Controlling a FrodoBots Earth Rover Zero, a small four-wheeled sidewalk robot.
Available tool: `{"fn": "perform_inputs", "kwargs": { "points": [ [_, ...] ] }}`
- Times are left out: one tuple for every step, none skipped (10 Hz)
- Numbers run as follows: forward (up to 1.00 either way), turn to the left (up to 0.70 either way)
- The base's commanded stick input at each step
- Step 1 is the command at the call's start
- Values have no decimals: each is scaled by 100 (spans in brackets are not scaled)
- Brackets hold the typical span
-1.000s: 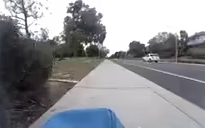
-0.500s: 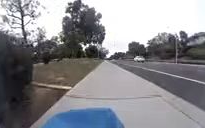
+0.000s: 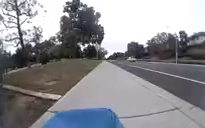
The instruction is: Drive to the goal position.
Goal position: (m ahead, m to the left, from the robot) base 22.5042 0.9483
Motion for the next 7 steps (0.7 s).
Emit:
{"fn": "perform_inputs", "kwargs": {
  "points": [
    [100,0],
    [100,0],
    [100,0],
    [100,0],
    [100,0],
    [100,0],
    [100,0]
  ]
}}
